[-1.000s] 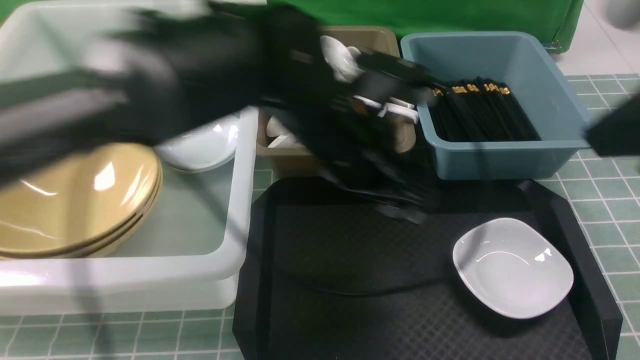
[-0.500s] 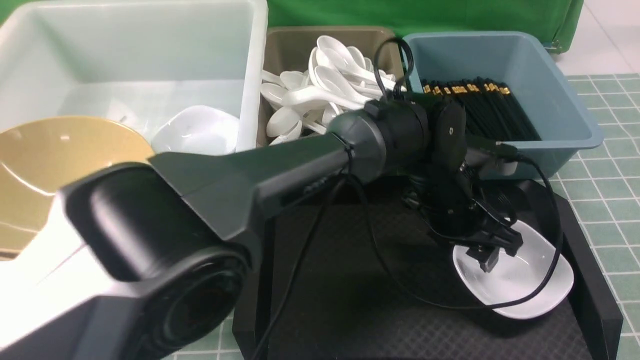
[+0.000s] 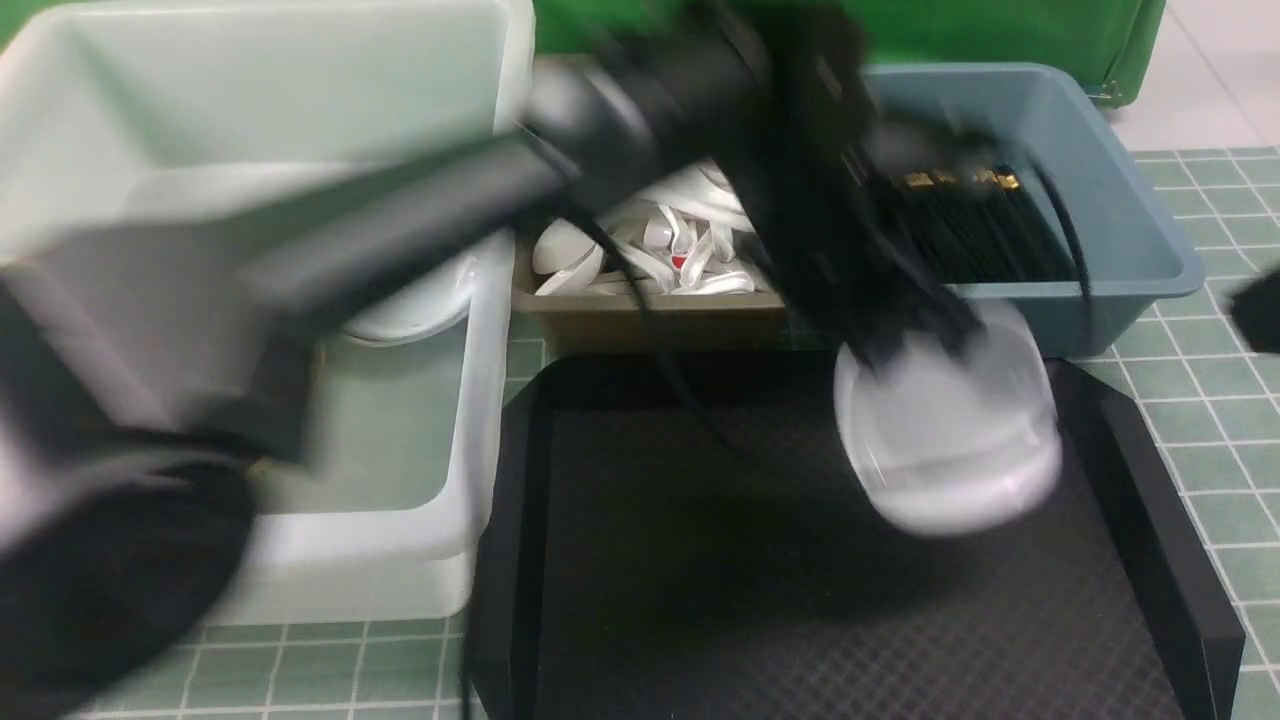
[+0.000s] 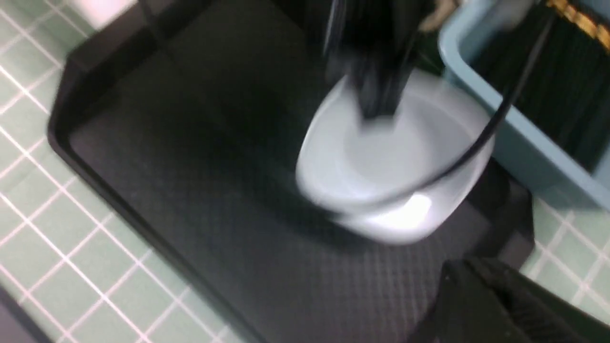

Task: On blue table put chopsticks spoon bowls plates into blue grey white boxes.

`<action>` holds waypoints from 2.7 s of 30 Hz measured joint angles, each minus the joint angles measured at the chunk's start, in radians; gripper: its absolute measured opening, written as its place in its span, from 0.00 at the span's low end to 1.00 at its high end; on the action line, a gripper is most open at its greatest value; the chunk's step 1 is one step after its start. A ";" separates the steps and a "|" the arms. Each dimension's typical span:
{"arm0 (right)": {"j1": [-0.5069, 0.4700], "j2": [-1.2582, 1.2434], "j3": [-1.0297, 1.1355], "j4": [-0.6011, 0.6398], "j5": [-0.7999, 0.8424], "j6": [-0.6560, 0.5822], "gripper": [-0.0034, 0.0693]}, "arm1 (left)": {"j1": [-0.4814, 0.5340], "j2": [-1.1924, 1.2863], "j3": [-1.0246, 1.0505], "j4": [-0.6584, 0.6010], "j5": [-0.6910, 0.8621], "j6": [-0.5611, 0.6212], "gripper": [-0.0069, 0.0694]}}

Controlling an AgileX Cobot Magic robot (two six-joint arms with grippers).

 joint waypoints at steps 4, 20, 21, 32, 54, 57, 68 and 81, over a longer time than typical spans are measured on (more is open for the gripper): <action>0.129 0.135 -0.117 0.000 -0.055 -0.010 0.11 | 0.169 -0.217 -0.001 0.104 0.041 0.001 0.10; 0.385 0.607 -0.630 0.005 -0.181 -0.048 0.12 | 0.774 -0.183 -0.003 0.044 0.025 0.028 0.09; 0.385 0.613 -0.636 0.005 -0.177 -0.048 0.12 | 0.781 -0.157 -0.003 0.032 0.013 0.032 0.09; 0.385 0.620 -0.650 -0.006 -0.127 -0.050 0.13 | 0.783 0.133 0.001 -0.167 -0.027 0.255 0.09; 0.385 0.600 -0.650 -0.095 -0.021 -0.035 0.14 | 0.765 -0.001 -0.187 -0.117 0.144 0.193 0.79; 0.385 0.574 -0.650 -0.096 0.031 -0.021 0.14 | 0.741 -0.116 -0.206 -0.058 0.155 0.151 0.67; 0.342 0.228 -0.225 -0.094 -0.136 0.047 0.15 | 0.600 -0.661 0.305 0.142 0.173 0.081 0.09; 0.336 -0.313 0.442 -0.038 -0.608 0.061 0.15 | 0.599 -1.466 1.256 0.139 -0.199 -0.019 0.08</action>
